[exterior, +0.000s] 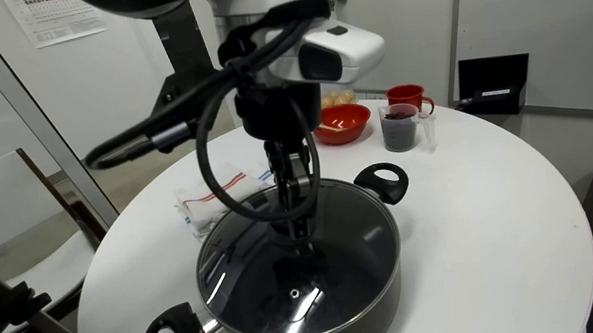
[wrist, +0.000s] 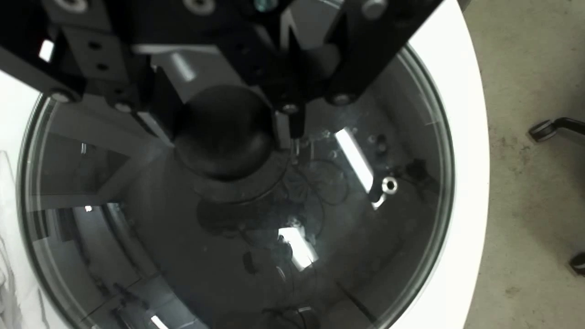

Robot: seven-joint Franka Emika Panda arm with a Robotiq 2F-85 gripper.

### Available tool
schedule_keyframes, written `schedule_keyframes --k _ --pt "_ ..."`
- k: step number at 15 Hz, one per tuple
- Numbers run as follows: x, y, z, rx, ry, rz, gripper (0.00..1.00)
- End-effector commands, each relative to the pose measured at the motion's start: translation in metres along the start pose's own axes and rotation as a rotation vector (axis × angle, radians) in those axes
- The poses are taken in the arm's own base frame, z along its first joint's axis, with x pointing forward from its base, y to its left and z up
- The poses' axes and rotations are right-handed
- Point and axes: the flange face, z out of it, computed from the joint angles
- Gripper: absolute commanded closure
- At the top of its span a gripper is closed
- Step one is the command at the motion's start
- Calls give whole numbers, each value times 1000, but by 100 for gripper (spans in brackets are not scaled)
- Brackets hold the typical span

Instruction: Cover the pot with the lid

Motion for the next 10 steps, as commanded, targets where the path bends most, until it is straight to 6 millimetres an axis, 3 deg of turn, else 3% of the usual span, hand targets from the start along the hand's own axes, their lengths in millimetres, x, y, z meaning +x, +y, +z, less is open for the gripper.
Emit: schedule_keyframes --k 1,2,5,10 --pt "-4 -2 -8 -14 -7 3 24" --pt "-5 -3 -8 -15 0 0 23" --pt "-11 -12 -11 -19 23 -12 3" --pt "-45 -55 -18 -30 118 -87 0"
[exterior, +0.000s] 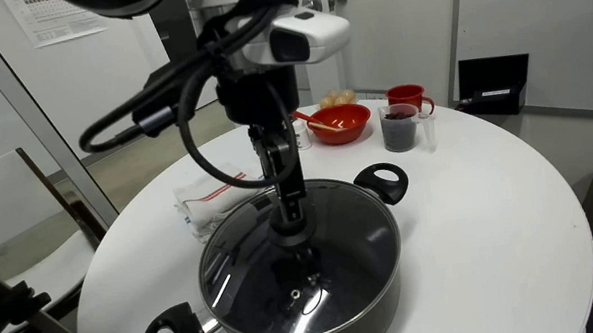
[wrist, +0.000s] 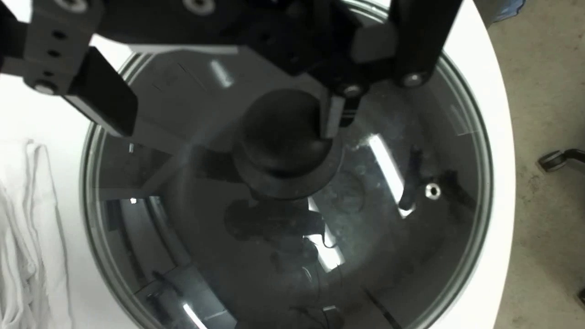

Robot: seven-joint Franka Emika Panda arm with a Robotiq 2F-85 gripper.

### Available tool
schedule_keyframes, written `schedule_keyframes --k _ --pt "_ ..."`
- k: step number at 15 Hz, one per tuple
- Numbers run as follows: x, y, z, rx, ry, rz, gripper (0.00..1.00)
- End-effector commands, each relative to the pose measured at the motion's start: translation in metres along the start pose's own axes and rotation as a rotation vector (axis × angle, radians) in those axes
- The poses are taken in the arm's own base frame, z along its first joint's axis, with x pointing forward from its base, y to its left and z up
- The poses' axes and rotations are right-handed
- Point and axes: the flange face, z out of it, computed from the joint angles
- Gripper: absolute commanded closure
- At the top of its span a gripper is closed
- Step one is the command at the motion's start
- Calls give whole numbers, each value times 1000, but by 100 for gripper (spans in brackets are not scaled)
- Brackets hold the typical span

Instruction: Cover the pot with the lid

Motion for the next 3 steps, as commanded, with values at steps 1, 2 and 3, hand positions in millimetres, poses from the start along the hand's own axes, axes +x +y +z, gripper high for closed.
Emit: schedule_keyframes --k 1,2,3 --pt "-33 -32 -14 -25 76 -44 0" --pt "-44 -42 -16 -31 97 -51 0" --pt "-52 -50 -17 -35 114 -60 0"
